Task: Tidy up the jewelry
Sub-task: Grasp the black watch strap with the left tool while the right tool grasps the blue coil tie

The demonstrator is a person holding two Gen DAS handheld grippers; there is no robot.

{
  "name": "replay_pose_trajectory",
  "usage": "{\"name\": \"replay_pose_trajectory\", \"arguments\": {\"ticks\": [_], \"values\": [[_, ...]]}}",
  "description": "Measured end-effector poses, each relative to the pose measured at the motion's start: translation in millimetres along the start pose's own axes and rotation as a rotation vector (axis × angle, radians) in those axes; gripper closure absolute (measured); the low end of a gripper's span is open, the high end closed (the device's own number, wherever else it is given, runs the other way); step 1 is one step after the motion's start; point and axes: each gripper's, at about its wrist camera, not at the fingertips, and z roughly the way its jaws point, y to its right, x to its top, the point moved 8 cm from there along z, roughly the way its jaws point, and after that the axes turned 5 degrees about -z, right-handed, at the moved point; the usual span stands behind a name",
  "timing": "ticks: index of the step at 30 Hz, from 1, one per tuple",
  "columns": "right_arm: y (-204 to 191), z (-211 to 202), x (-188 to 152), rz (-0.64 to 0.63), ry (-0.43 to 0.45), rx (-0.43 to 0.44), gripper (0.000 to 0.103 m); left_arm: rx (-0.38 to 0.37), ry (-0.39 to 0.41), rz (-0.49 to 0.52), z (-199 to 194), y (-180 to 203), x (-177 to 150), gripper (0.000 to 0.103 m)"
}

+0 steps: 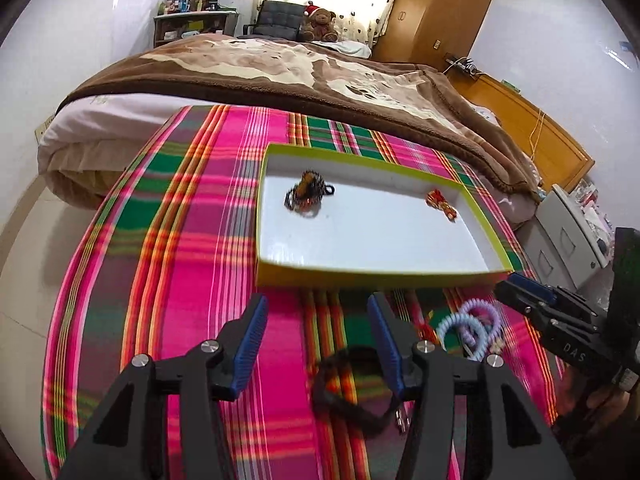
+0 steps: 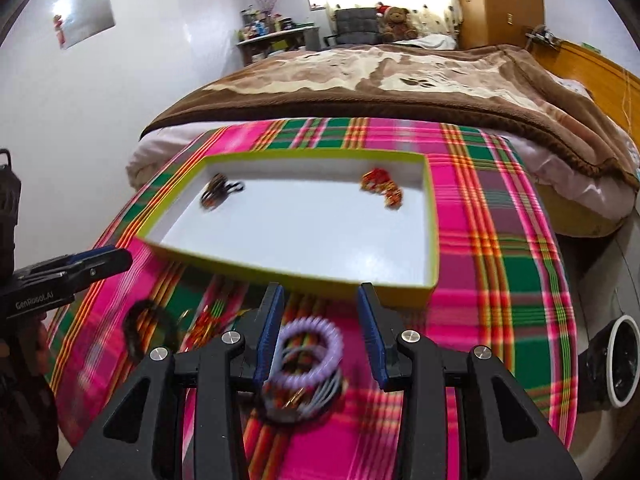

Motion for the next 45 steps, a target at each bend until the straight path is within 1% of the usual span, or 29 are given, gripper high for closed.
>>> {"name": "replay_pose_trajectory", "arguments": {"ticks": [5,11,13,15,18,20,21,22,23,26,27,30,31,34,37,39,44,45], "values": [[-9.2,3.5,-13.6,-0.014,-0.031,0.004,0.064,-0.013,-0.005,-0.026,-5.2,-4.6,-12.4,0.049],[-18.7,9.1,-23.8,-0.025,-0.058,0.028,0.064,-0.012,-0.015,-0.053,-10.6,-14.0,-28.5,0.049],[-20.8,10.5,-25.9,-0.026,-0.067,0.035,0.064,0.01,-0.012,-0.06,-12.4,-19.2,-31.8,0.049],[-22.7,12.3,-27.3,-0.033,-0.07,0.028,0.064,0.018,-0.019,-0.063,-12.9,-23.0,-36.4,0.049],[-24.7,13.7,-28.8,-0.041,-0.075,0.015,0.064,0.004,-0.034,-0.075,-11.8,-23.8,-40.8,0.049],[-27.1,13.5,-30.1,-0.054,-0.081,0.003,0.064,0.013,-0.04,-0.07,-10.7,-22.1,-44.2,0.049],[-28.9,13.1,-30.8,-0.067,-0.082,-0.004,0.067,0.009,-0.043,-0.067,-9.5,-19.8,-45.2,0.049],[-30.8,13.7,-31.4,-0.083,-0.087,-0.008,0.076,0.006,-0.049,-0.069,-8.6,-18.8,-46.9,0.049],[-33.9,14.9,-33.5,-0.101,-0.101,-0.005,0.08,0.003,-0.053,-0.07,-7.8,-17.6,-47.8,0.049],[-38.4,17.1,-37.7,-0.132,-0.114,-0.023,0.081,-0.005,-0.067,-0.064,-4.2,-12.2,-50.6,0.049],[-39.2,16.5,-38.9,-0.138,-0.112,-0.027,0.082,-0.006,-0.069,-0.061,-3.4,-10.7,-51.2,0.049],[-38.7,15.3,-39.5,-0.129,-0.106,-0.025,0.091,-0.008,-0.074,-0.064,-1.1,-8.1,-52.2,0.049],[-37.7,15.1,-39.4,-0.123,-0.104,-0.027,0.092,-0.008,-0.08,-0.069,0.0,-7.6,-52.8,0.049],[-36.3,11.2,-38.7,-0.111,-0.088,-0.032,0.093,-0.007,-0.089,-0.068,3.4,-3.0,-55.1,0.049],[-33.3,2.9,-35.4,-0.085,-0.047,-0.037,0.093,0.001,-0.107,-0.079,9.6,0.3,-57.6,0.049],[-30.3,-4.0,-34.0,-0.059,-0.023,-0.039,0.093,0.009,-0.097,-0.059,9.6,5.1,-58.4,0.049],[-28.2,-21.7,-30.0,-0.028,0.028,-0.036,0.093,0.063,-0.106,-0.04,12.3,8.1,-60.8,0.049],[-29.0,-23.4,-28.7,-0.026,0.035,-0.033,0.093,0.084,-0.108,-0.018,13.1,9.6,-61.6,0.049]]}}
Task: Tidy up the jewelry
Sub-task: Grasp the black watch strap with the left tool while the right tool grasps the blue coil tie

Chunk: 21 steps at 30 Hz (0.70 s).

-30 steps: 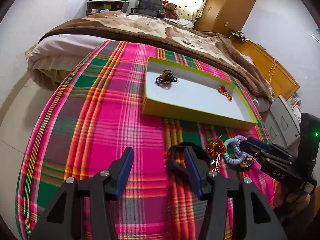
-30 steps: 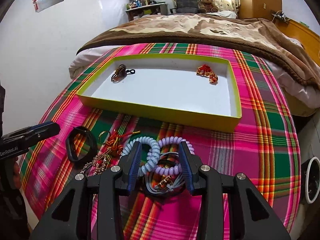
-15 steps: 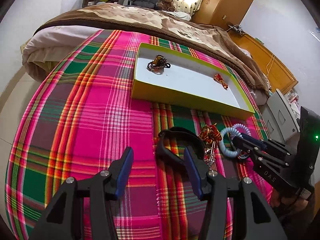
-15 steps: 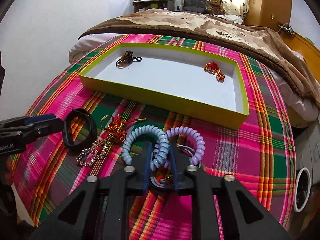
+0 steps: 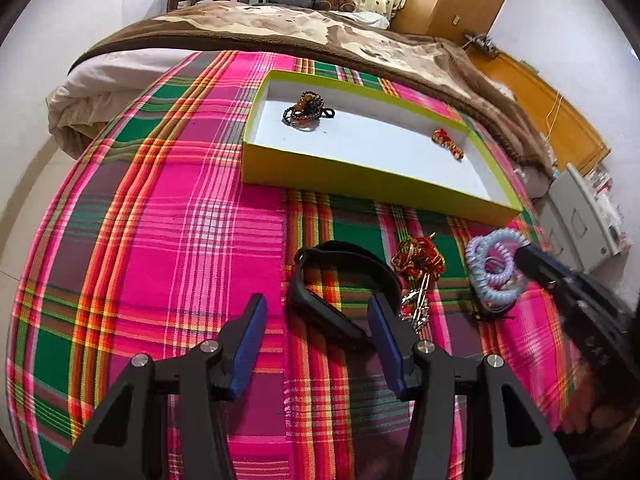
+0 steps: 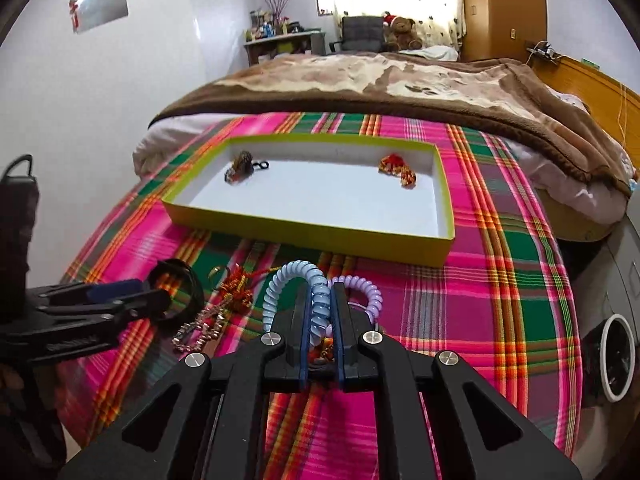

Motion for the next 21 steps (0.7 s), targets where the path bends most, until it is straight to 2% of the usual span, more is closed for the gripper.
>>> {"name": "replay_pose_trajectory", "arguments": {"ticks": [4,7,11,14,21], "values": [[-3.5,-5.8,2.2,0.007,0.021,0.016,0.093,0.111,0.013,0.107,-0.2,2.4,-2.6,0.045],[-3.5,-7.9,2.5,0.017,0.029,0.025,0.093,0.128,0.001,0.112,-3.1,-3.4,-3.1,0.045],[-2.7,-7.3,1.4,0.035,0.033,0.037,0.093,0.204,0.022,0.124,-8.8,-17.7,0.5,0.045],[-1.0,-7.7,1.6,0.052,0.037,0.047,0.093,0.165,-0.009,0.072,-6.3,-22.0,-2.2,0.045],[1.3,-12.8,2.0,0.061,0.051,0.051,0.093,0.164,0.017,0.113,-5.1,-9.2,-8.5,0.048]]}}
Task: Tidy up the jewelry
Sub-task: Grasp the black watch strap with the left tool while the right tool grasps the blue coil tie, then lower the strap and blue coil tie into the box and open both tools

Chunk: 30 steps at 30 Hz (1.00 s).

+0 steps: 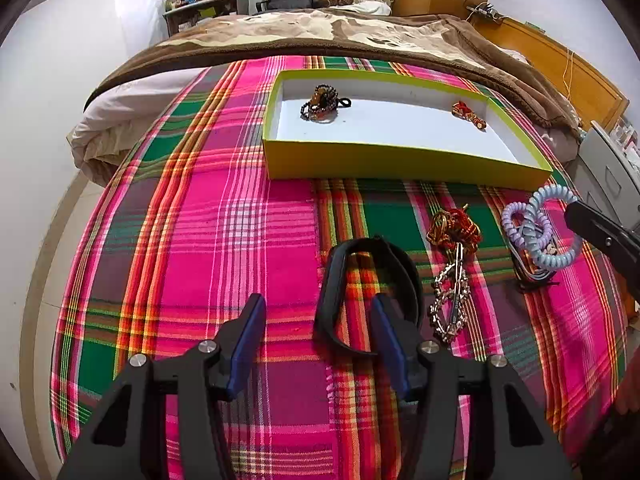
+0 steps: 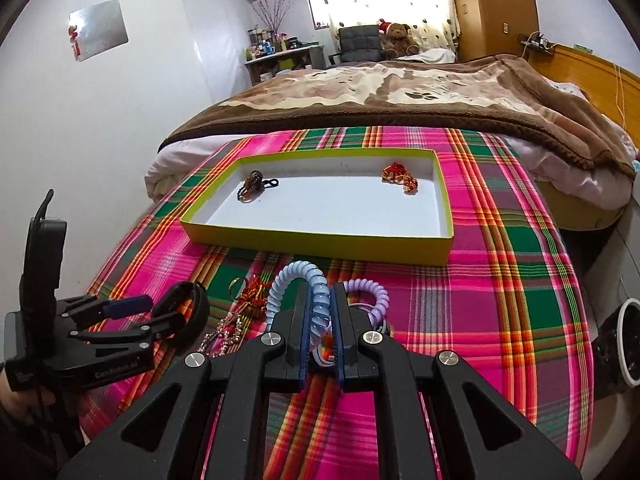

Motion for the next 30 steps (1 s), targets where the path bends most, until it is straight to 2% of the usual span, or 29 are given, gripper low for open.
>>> {"name": "replay_pose_trajectory", "arguments": {"ticks": [2,4,6,9,30], "values": [[0.0,-1.9,-0.3,-0.001,0.004,0.004,0.093,-0.001,0.009,0.009,0.8,1.0,1.8,0.052],[-0.5,-1.7,-0.3,0.002,0.005,0.006,0.093,-0.012,0.014,0.003,0.5,0.0,3.7,0.061],[0.3,-1.4,-0.9,0.004,0.005,0.008,0.093,-0.026,0.017,-0.003,0.1,-0.8,5.8,0.075],[0.7,-1.3,-0.7,0.006,0.004,0.008,0.093,-0.049,0.019,0.007,0.0,3.3,6.3,0.088],[3.5,-6.5,6.0,0.035,0.025,-0.014,0.093,-0.091,0.111,-0.005,-25.9,2.6,30.3,0.09]]}}
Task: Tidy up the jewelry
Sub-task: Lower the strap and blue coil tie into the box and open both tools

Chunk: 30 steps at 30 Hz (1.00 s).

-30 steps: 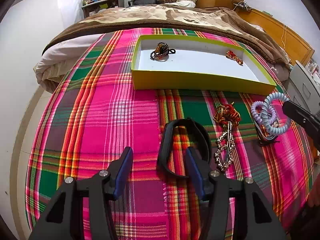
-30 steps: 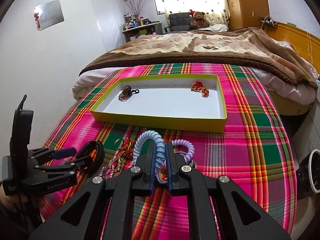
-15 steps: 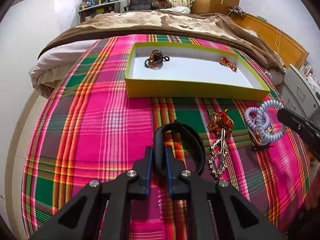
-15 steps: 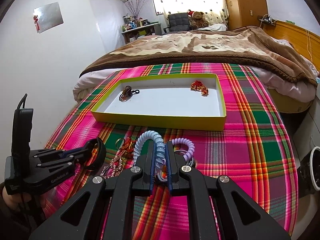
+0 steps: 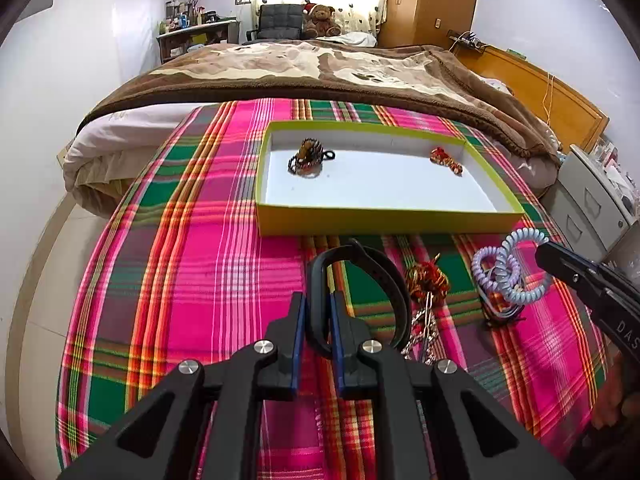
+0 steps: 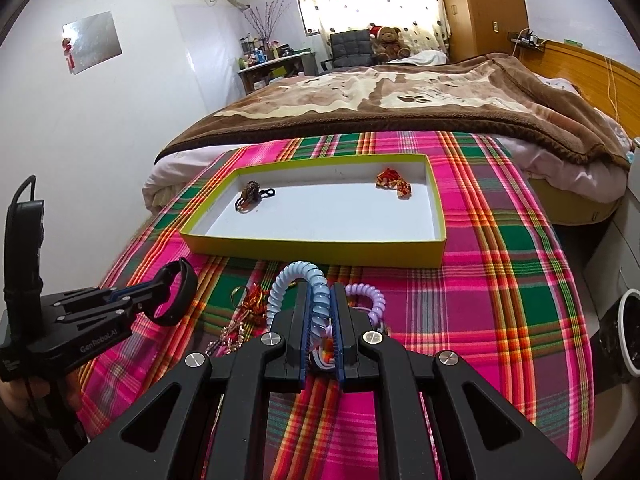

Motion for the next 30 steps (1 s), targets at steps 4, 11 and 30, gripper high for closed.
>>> {"name": "replay_pose_trajectory", "arguments": {"ticks": [4,11,30], "values": [[0.4,-0.8,3.8,-0.001,0.006,-0.005,0.093,-0.008,0.019,-0.002,-4.0,1.3,8.4,0.09],[3.7,0.1,15.3,0.002,0.016,-0.009,0.093,-0.028,0.048,-0.008,-7.7,3.9,28.1,0.09],[28.7,56.7,85.5,-0.027,-0.006,-0.028,0.093,-0.019,0.049,0.001,31.0,4.2,79.9,0.09]]}}
